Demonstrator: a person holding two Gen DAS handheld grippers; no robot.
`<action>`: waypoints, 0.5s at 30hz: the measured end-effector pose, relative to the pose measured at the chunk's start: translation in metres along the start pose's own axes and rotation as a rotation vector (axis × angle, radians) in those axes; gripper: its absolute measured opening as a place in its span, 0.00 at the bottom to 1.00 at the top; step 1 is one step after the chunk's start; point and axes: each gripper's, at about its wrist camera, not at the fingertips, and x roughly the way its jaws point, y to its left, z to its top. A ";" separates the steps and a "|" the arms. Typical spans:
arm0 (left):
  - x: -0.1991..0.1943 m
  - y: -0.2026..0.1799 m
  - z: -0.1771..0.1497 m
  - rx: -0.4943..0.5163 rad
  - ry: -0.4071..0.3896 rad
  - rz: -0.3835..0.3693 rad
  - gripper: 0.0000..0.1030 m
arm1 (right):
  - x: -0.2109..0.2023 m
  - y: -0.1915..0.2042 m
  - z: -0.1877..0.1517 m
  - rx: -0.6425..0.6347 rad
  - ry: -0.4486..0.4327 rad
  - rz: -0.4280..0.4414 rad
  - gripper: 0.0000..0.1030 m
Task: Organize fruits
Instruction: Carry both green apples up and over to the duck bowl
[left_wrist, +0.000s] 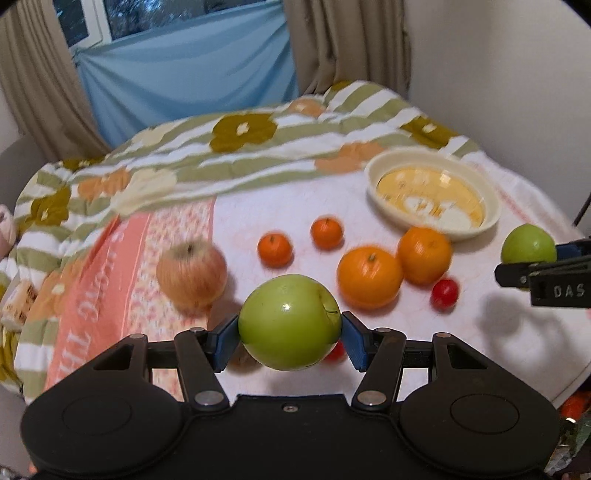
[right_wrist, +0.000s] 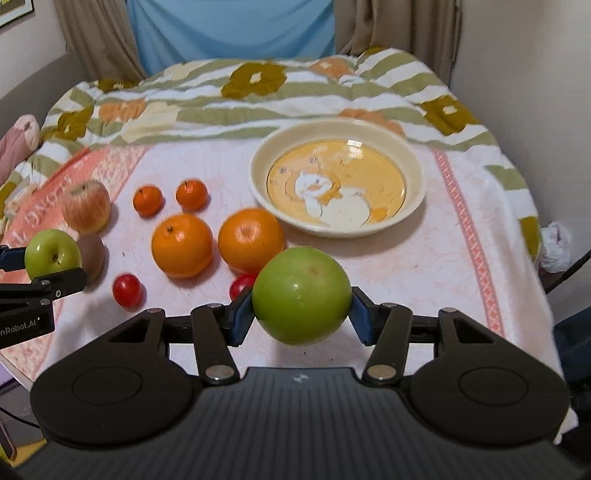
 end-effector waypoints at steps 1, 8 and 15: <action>-0.005 0.000 0.005 0.007 -0.013 -0.013 0.61 | -0.007 0.001 0.003 0.007 -0.013 -0.006 0.67; -0.023 -0.007 0.044 0.069 -0.083 -0.096 0.61 | -0.045 -0.001 0.031 0.018 -0.063 -0.021 0.67; -0.016 -0.032 0.087 0.081 -0.127 -0.137 0.61 | -0.047 -0.026 0.072 0.009 -0.110 0.020 0.67</action>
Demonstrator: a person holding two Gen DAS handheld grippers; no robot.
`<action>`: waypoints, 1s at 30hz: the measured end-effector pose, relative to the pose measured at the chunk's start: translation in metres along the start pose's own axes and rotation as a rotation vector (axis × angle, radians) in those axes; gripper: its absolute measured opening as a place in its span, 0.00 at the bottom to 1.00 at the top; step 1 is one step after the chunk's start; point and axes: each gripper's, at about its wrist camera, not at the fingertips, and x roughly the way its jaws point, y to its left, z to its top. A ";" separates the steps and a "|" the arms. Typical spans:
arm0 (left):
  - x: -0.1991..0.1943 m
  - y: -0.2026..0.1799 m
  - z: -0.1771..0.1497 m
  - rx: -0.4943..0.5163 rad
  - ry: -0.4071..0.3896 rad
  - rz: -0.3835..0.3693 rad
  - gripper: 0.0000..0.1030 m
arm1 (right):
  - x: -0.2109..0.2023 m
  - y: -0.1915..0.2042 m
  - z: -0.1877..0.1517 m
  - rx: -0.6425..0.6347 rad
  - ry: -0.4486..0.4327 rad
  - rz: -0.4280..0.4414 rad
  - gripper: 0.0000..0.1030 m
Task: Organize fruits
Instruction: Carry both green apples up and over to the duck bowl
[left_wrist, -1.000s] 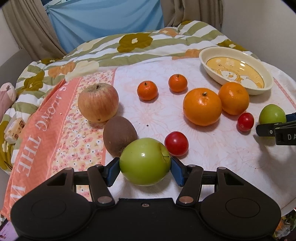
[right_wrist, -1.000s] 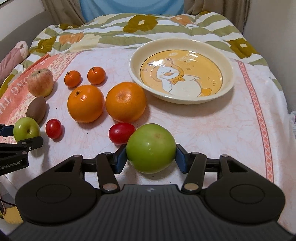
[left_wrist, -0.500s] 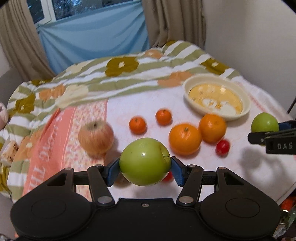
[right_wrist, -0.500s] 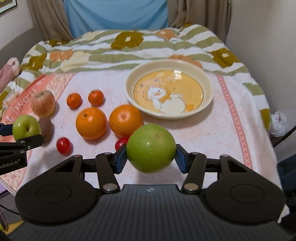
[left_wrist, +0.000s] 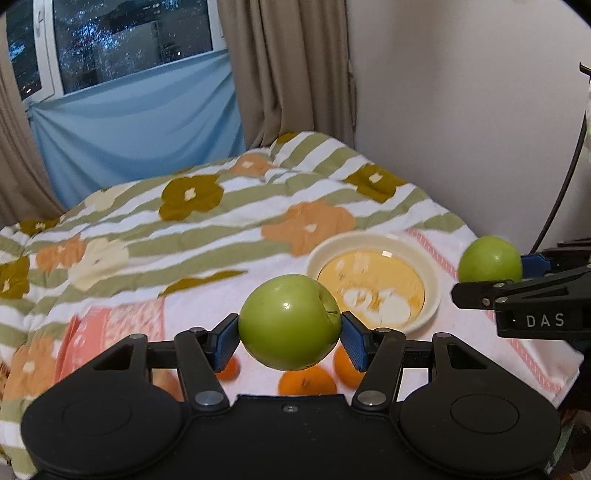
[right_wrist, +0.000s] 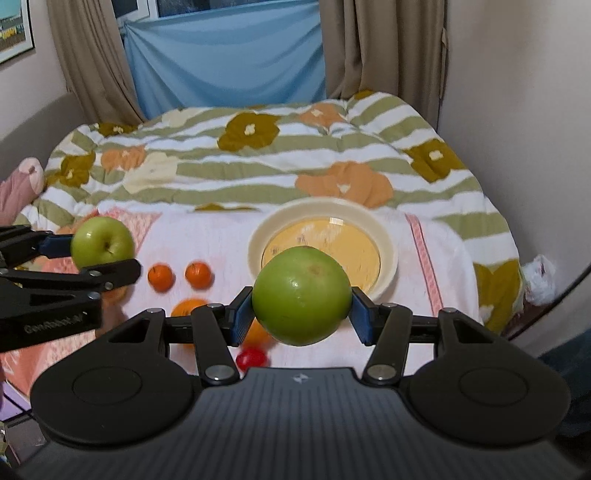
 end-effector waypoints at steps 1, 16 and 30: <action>0.005 -0.004 0.006 0.002 -0.002 -0.001 0.61 | 0.004 -0.005 0.007 -0.008 -0.007 0.003 0.67; 0.144 -0.055 0.064 0.008 0.052 -0.014 0.61 | 0.110 -0.098 0.081 -0.023 0.014 0.066 0.67; 0.246 -0.087 0.053 0.102 0.160 0.052 0.61 | 0.189 -0.134 0.070 -0.025 0.126 0.113 0.67</action>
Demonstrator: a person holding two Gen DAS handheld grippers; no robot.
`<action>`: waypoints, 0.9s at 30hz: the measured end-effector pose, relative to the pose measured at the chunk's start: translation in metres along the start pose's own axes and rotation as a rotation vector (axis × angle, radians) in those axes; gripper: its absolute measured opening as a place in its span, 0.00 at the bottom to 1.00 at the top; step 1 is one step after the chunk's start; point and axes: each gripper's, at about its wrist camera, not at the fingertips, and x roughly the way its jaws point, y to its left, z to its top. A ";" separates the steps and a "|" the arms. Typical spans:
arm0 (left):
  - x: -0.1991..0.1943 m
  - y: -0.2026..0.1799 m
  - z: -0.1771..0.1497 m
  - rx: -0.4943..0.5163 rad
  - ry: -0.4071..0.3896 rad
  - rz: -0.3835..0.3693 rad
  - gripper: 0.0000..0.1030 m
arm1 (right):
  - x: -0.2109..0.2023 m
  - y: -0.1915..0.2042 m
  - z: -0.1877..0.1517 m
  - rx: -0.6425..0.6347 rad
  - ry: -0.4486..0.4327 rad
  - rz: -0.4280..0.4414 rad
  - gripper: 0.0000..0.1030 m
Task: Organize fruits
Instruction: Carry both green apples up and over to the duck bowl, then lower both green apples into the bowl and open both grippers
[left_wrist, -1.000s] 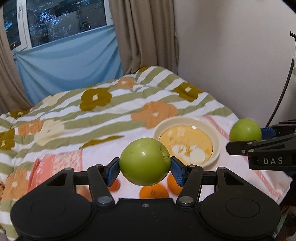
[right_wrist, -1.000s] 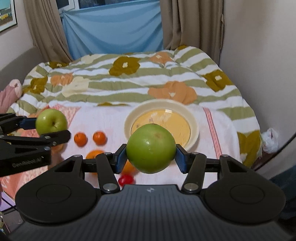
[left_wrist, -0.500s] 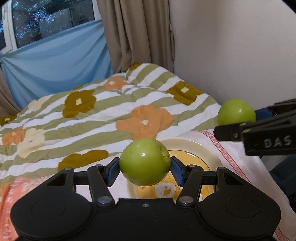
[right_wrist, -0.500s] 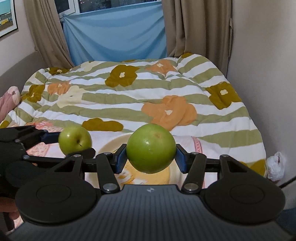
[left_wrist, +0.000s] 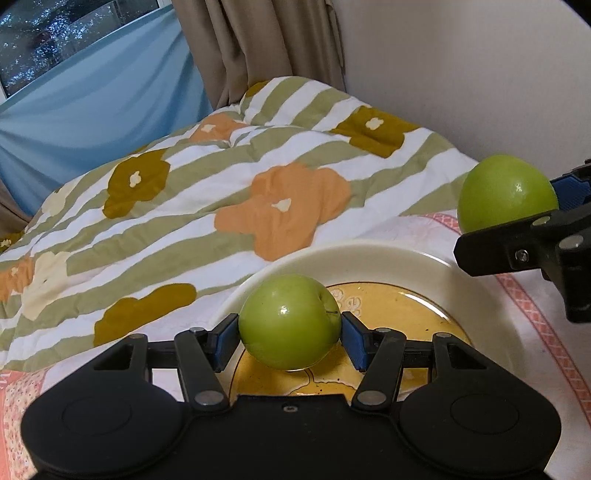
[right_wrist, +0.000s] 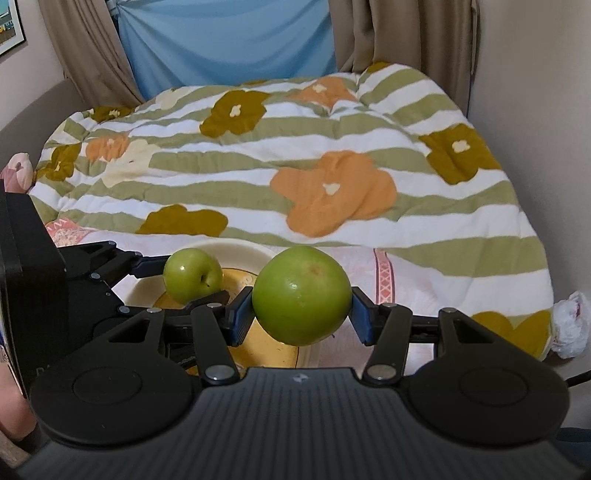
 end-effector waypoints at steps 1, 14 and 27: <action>0.003 0.000 0.000 0.002 0.011 0.007 0.62 | 0.002 -0.001 0.000 -0.001 0.003 0.003 0.67; -0.025 0.004 -0.007 0.020 0.001 0.036 0.98 | 0.014 0.008 0.007 -0.038 0.026 0.049 0.67; -0.058 0.033 -0.026 -0.047 0.019 0.072 0.98 | 0.045 0.024 0.007 -0.139 0.037 0.119 0.67</action>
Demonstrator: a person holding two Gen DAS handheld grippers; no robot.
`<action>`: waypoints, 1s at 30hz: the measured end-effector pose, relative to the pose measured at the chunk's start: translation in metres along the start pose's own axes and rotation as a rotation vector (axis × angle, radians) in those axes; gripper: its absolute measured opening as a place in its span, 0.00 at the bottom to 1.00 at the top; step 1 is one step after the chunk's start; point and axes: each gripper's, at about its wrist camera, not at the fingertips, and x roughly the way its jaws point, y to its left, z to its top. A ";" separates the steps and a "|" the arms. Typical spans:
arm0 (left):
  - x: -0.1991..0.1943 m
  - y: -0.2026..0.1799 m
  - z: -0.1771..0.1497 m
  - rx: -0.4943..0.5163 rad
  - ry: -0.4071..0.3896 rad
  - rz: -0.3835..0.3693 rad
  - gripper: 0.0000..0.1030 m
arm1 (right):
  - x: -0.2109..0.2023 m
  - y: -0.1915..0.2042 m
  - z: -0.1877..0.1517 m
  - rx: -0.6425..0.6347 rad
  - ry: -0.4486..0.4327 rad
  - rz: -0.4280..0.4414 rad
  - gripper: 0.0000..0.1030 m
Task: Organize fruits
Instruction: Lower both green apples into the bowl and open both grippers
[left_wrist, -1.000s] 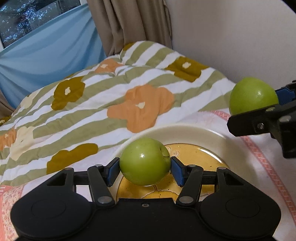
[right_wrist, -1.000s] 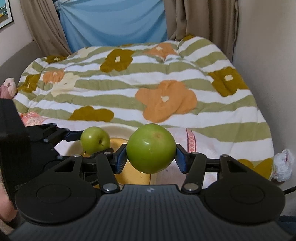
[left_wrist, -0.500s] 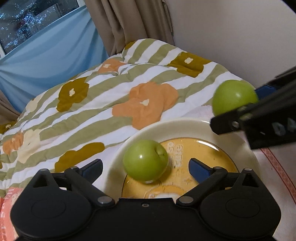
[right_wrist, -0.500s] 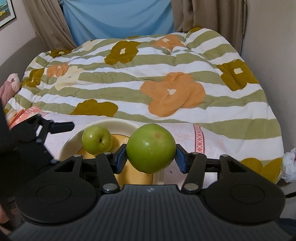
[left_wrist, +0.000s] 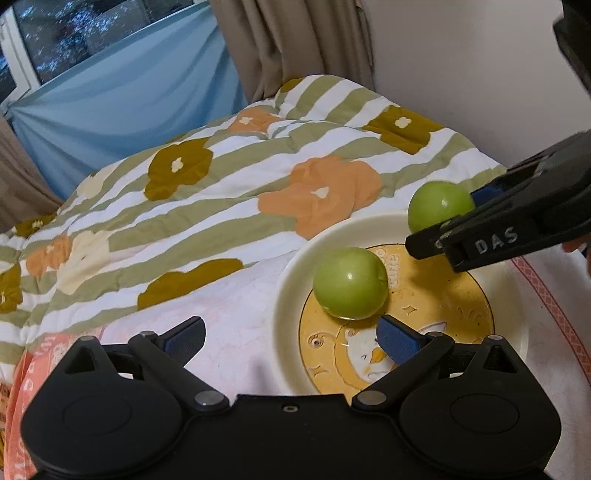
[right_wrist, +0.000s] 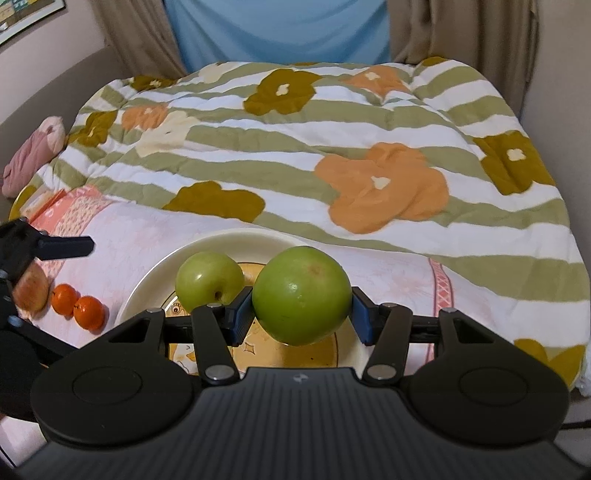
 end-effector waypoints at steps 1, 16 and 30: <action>-0.001 0.002 -0.001 -0.007 0.003 0.002 0.98 | 0.003 0.001 -0.001 -0.016 0.000 0.004 0.67; -0.018 0.005 -0.018 -0.067 0.021 0.022 0.98 | 0.000 0.010 -0.005 -0.054 -0.051 0.013 0.91; -0.067 0.021 -0.022 -0.154 -0.012 0.047 0.98 | -0.050 0.019 -0.004 0.006 -0.081 -0.025 1.00</action>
